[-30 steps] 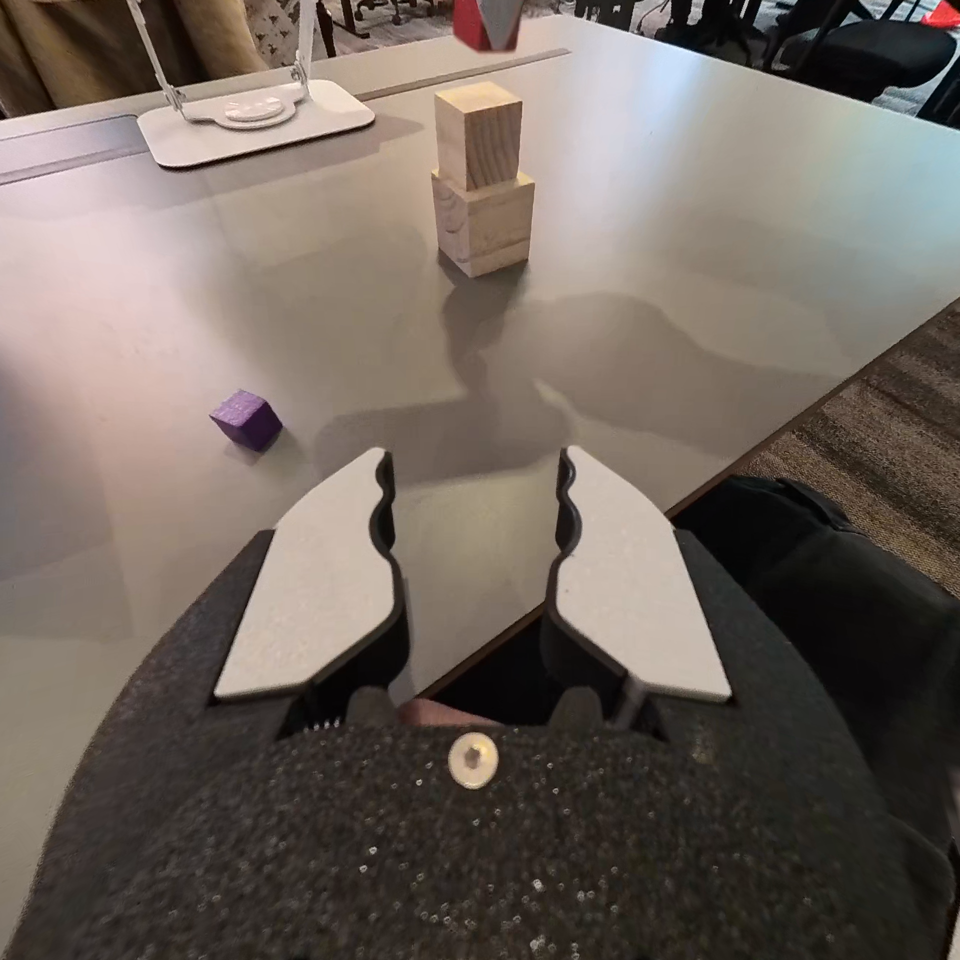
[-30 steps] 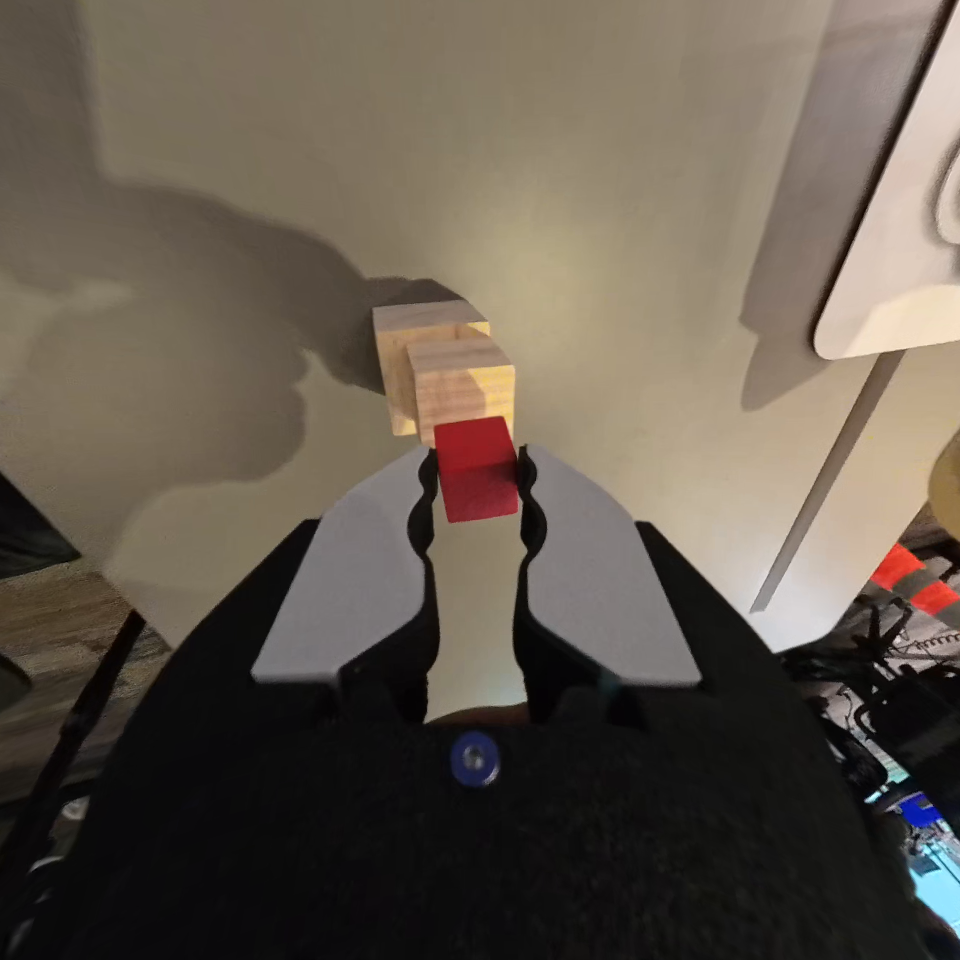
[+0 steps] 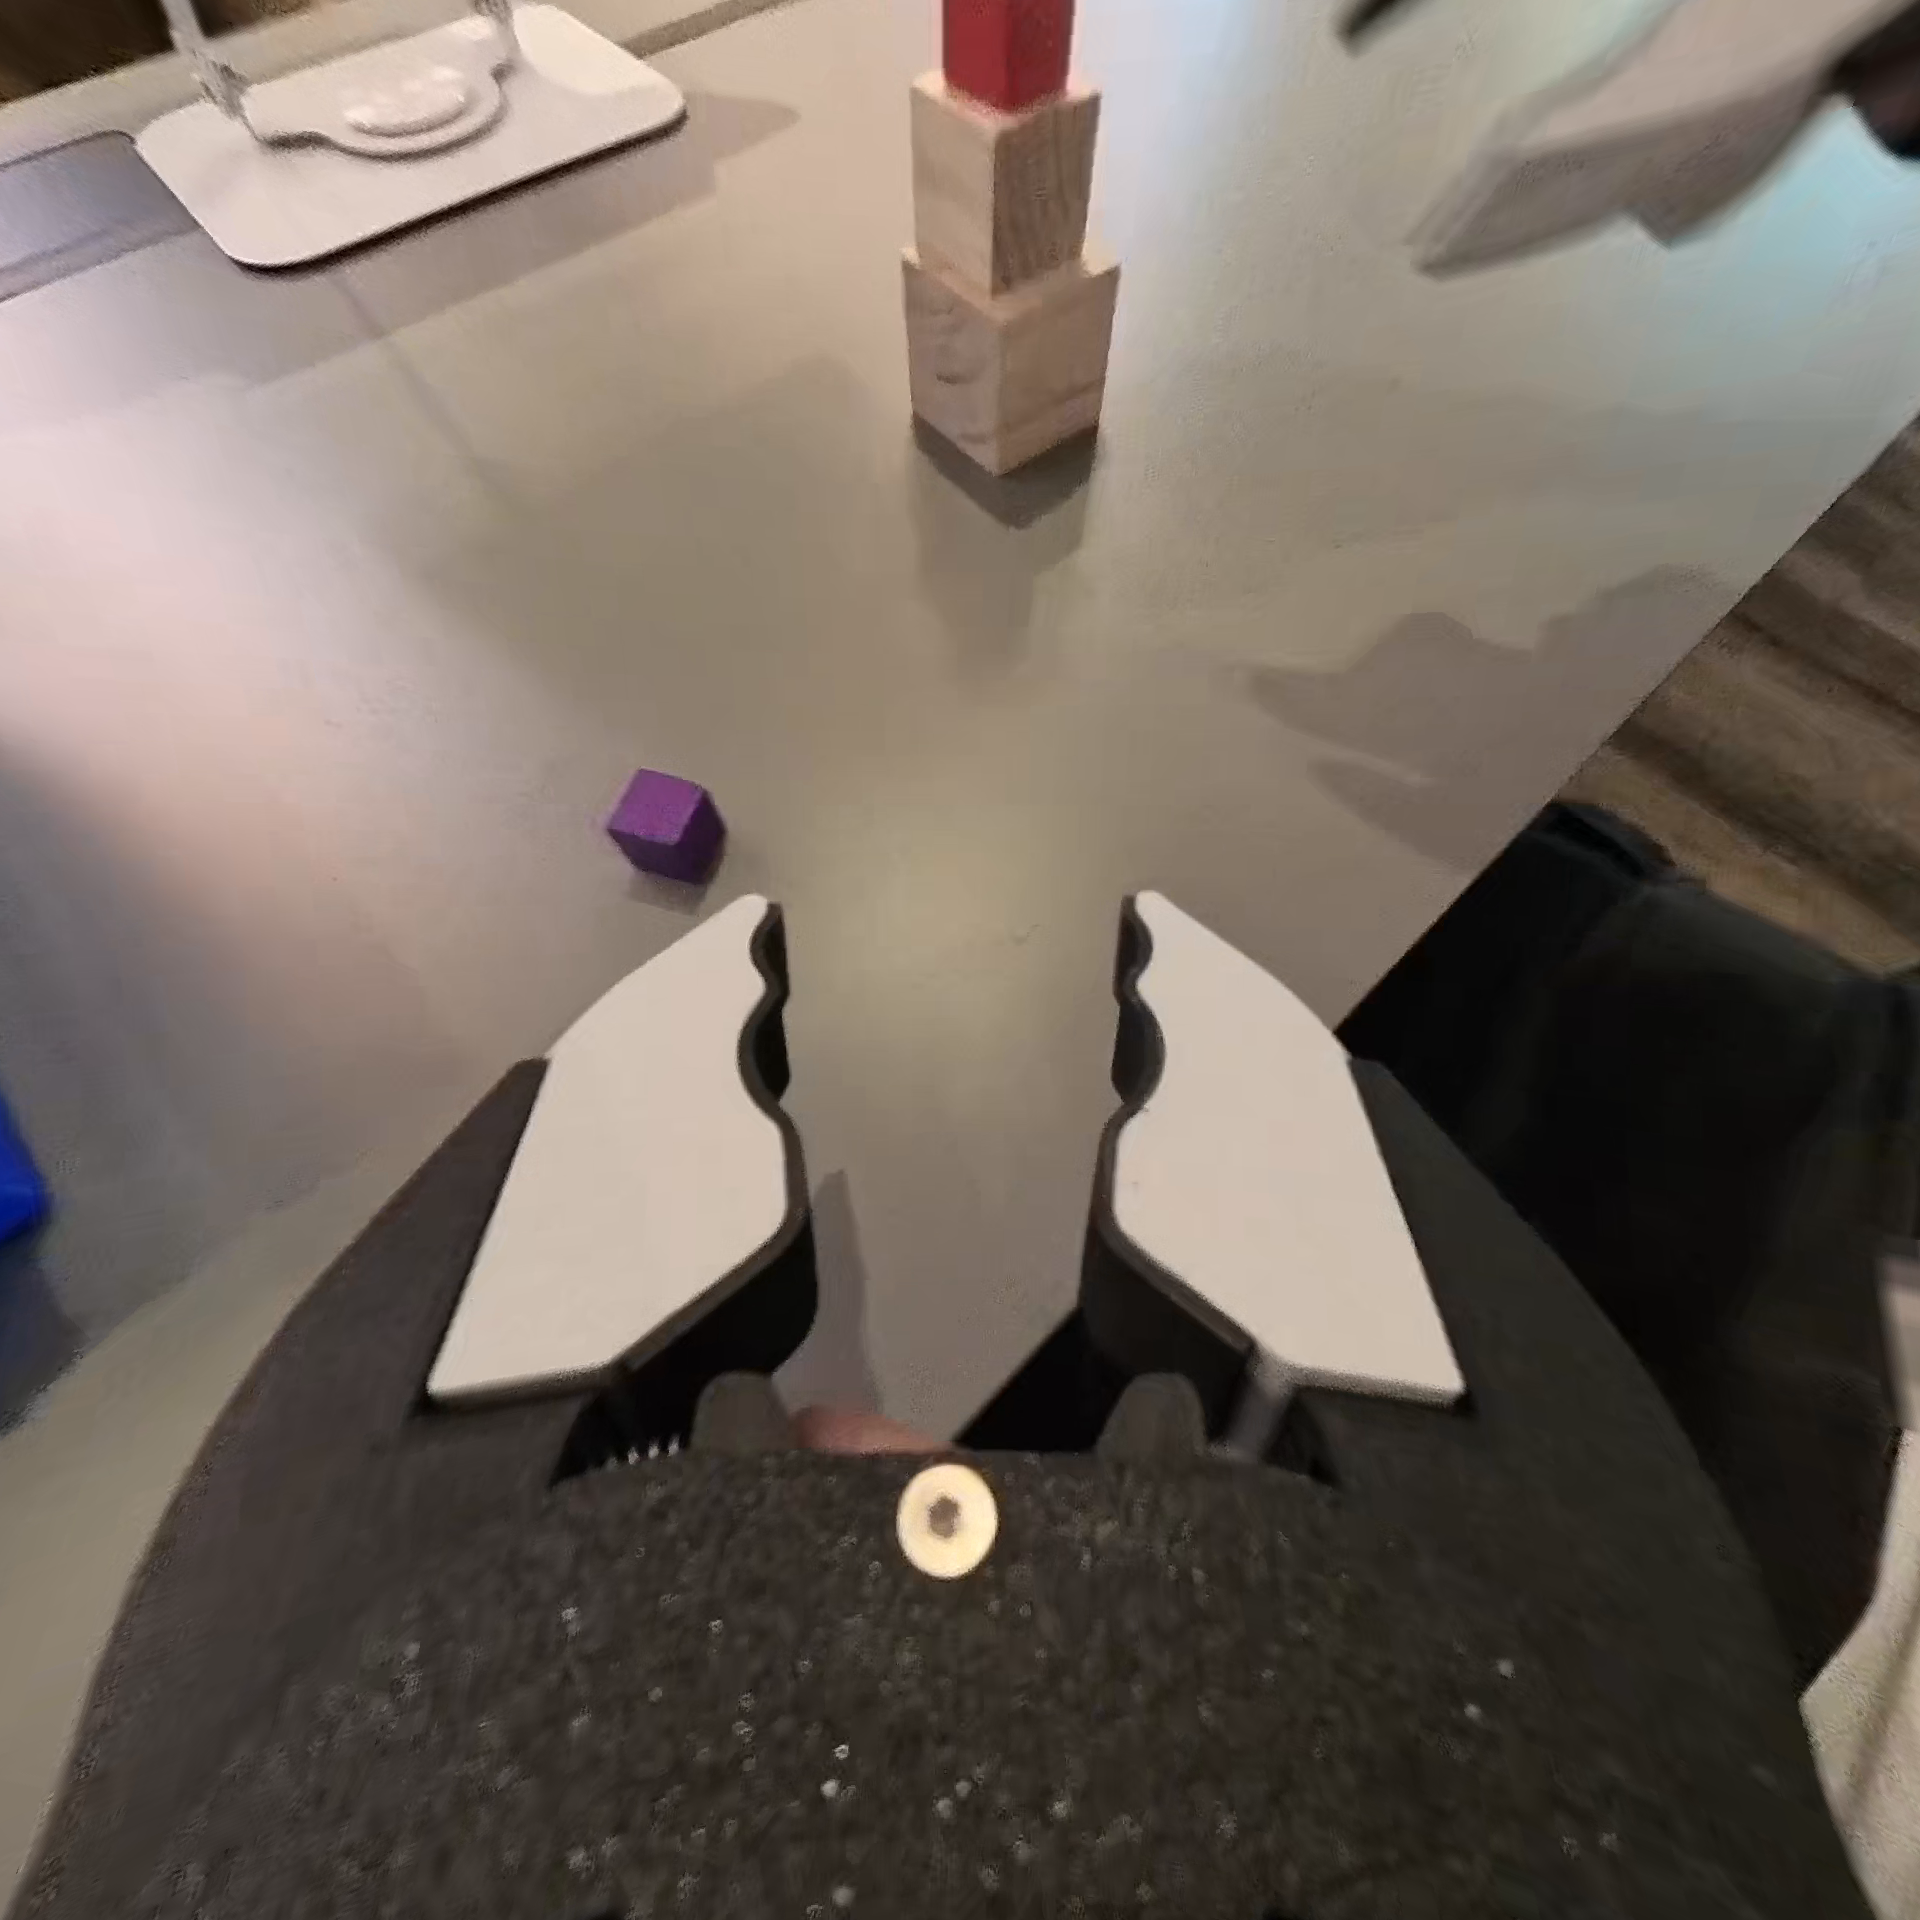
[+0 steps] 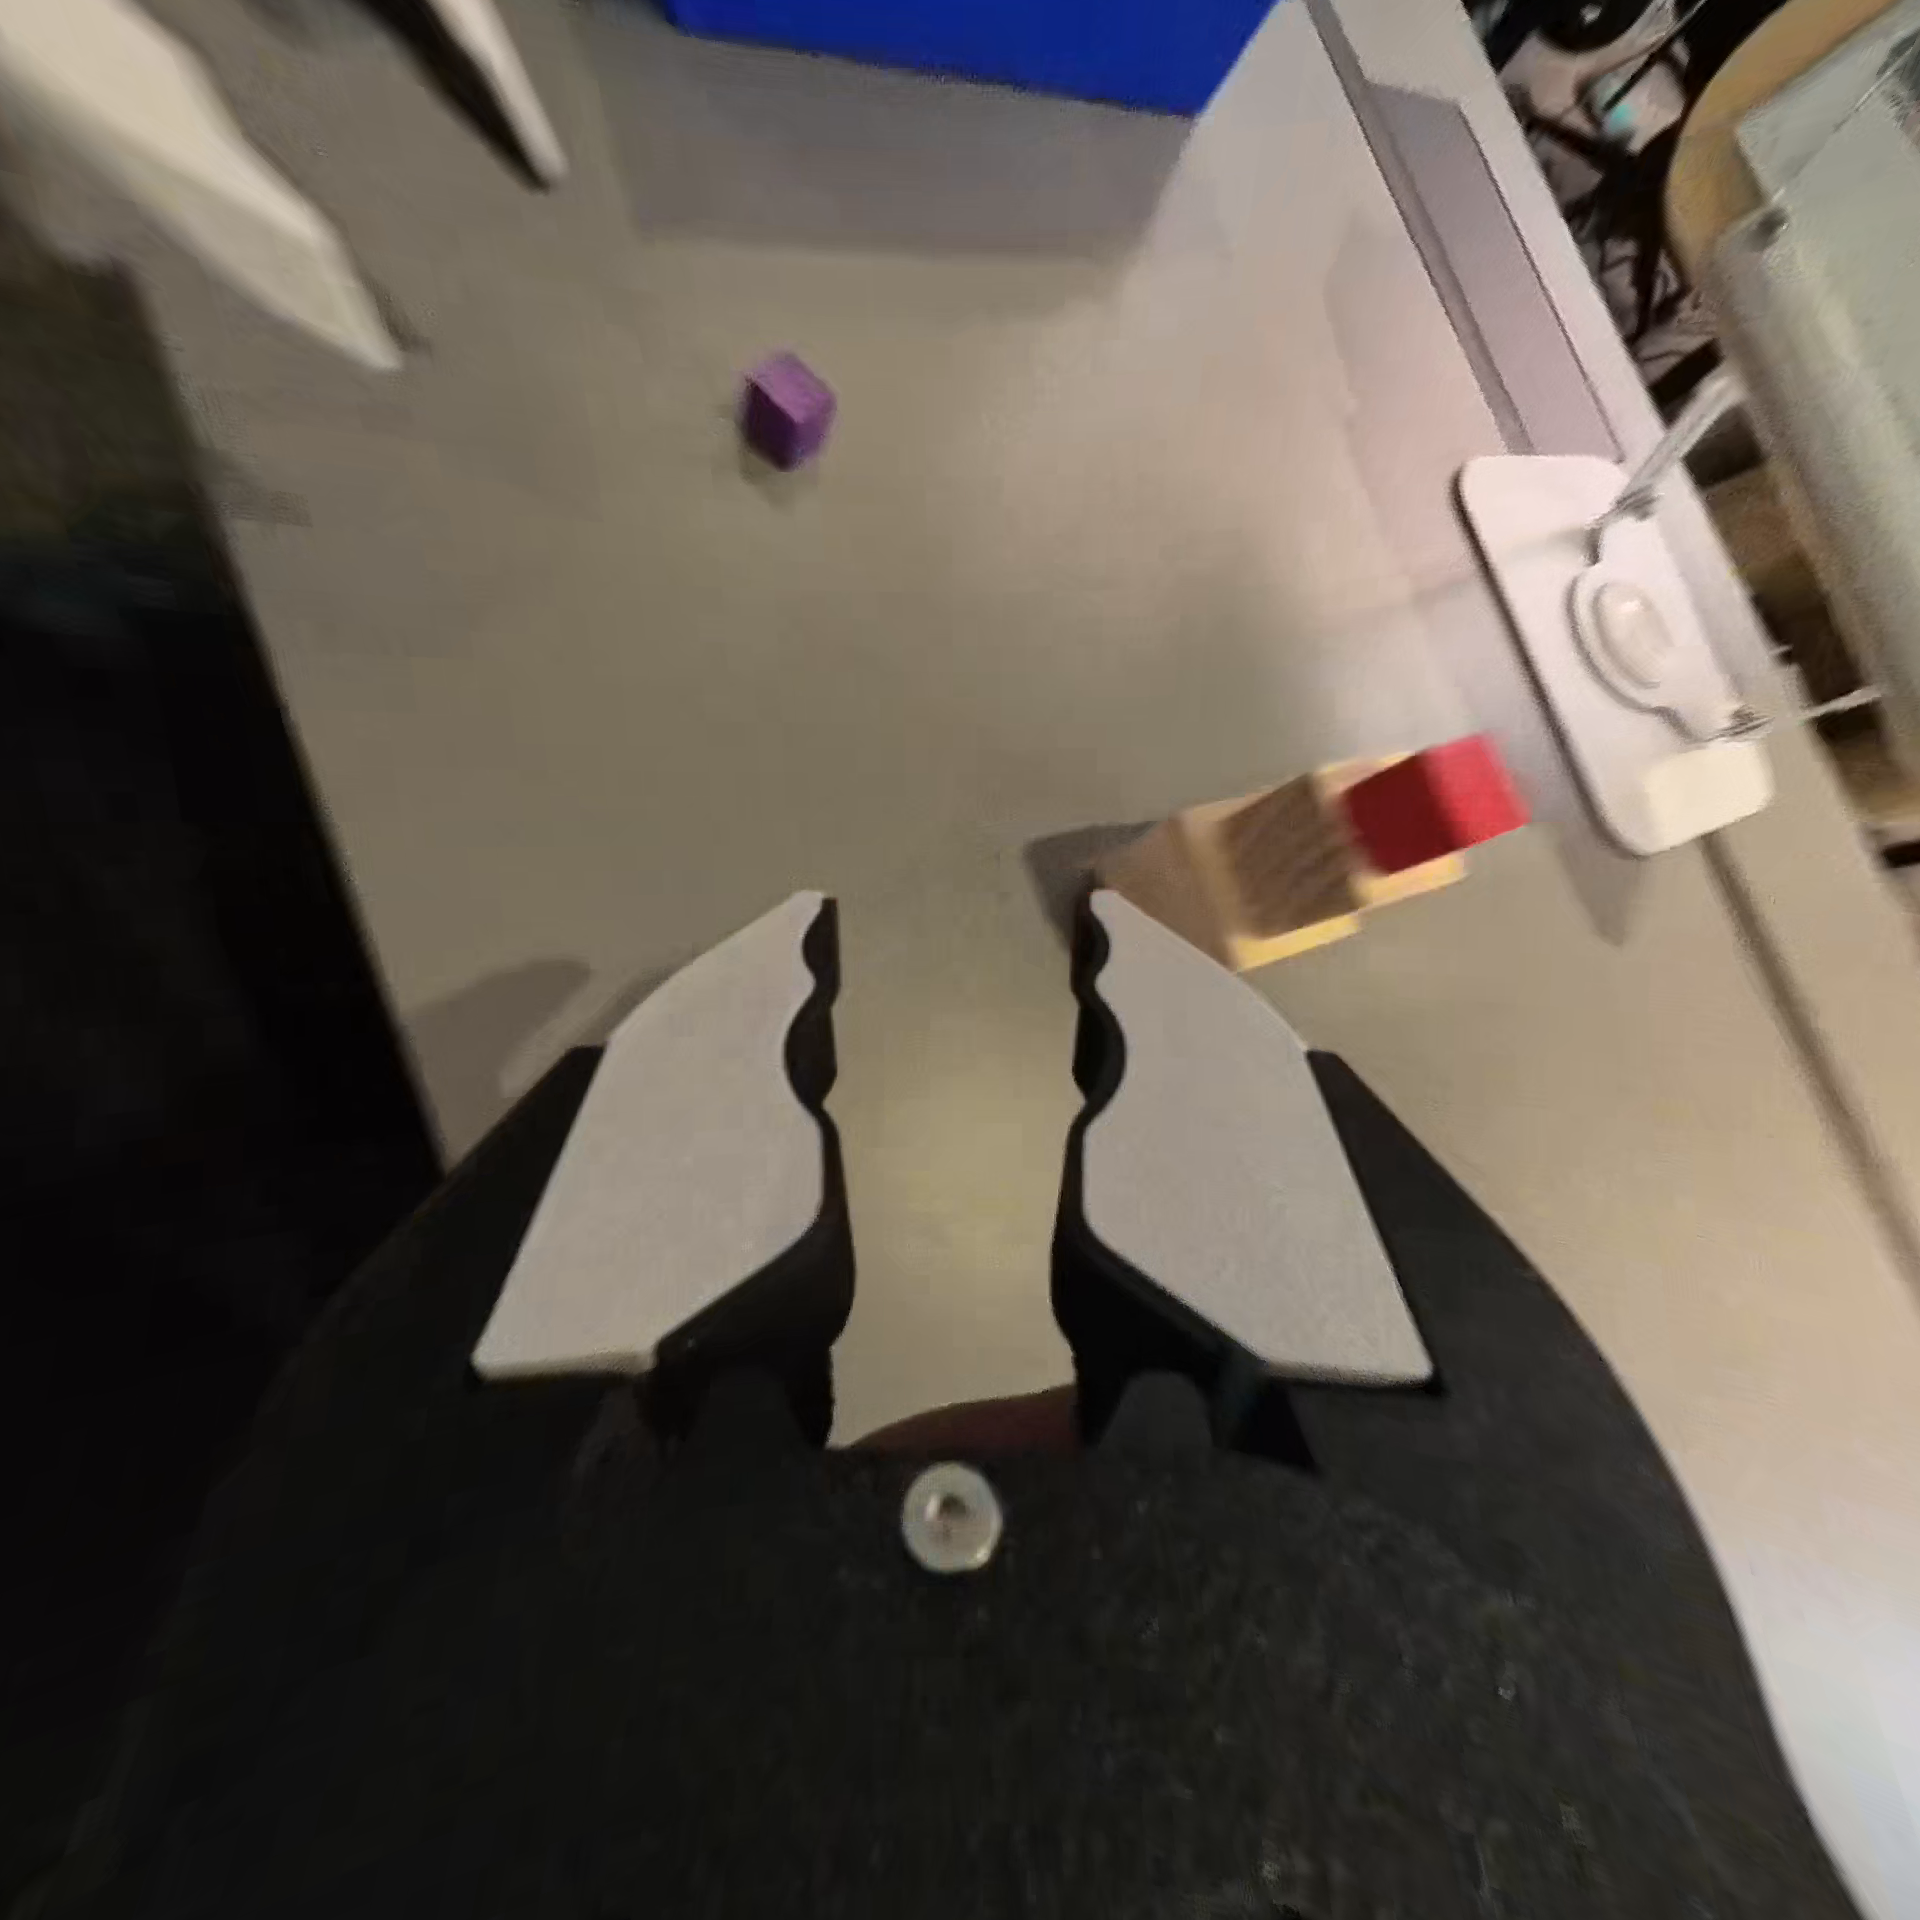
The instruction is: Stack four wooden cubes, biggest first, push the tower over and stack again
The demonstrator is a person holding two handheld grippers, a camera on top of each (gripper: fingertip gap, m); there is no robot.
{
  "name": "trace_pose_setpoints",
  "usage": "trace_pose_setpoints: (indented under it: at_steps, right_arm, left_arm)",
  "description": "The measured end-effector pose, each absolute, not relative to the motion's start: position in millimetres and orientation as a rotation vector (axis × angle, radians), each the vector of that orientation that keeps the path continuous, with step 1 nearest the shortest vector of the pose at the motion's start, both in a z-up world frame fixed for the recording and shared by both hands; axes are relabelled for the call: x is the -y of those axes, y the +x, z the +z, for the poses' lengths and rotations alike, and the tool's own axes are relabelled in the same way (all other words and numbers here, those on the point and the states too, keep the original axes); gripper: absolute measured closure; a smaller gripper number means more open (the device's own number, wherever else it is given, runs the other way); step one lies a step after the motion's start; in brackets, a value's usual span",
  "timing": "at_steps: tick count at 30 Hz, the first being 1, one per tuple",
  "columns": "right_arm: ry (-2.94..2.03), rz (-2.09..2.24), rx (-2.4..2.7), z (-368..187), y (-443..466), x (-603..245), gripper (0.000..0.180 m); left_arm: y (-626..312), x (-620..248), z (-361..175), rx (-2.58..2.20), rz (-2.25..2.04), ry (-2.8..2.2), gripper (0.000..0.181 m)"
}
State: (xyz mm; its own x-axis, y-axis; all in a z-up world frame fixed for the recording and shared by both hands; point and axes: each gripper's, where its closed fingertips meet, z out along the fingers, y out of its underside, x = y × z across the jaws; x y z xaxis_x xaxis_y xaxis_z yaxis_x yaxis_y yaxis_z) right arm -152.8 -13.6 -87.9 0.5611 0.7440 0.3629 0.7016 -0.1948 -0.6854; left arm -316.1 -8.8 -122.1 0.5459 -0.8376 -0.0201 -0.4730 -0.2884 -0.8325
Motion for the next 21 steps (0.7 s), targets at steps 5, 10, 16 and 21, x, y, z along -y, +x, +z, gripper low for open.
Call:
trace_pose_setpoints:
  at_steps: [5, 10, 16, 21]
  right_arm:
    - [-1.911, 0.298, 1.031, -126, -159, 73, 0.138]
    - [-1.892, 0.341, 1.039, -134, -152, 105, 0.139]
    - [-1.898, 0.456, 0.989, -135, -143, 117, 0.141]
    - [-1.904, 0.470, 0.958, -136, -137, 112, 0.143]
  left_arm:
    - [-324, -50, -140, -1.282, -0.281, -1.956, 0.123]
    - [-320, -78, -171, -1.506, -0.273, -1.998, 0.125]
    - [-312, -83, -180, -1.559, -0.408, -2.016, 0.160]
    - [-279, -81, -129, -1.568, -0.583, -1.851, 0.159]
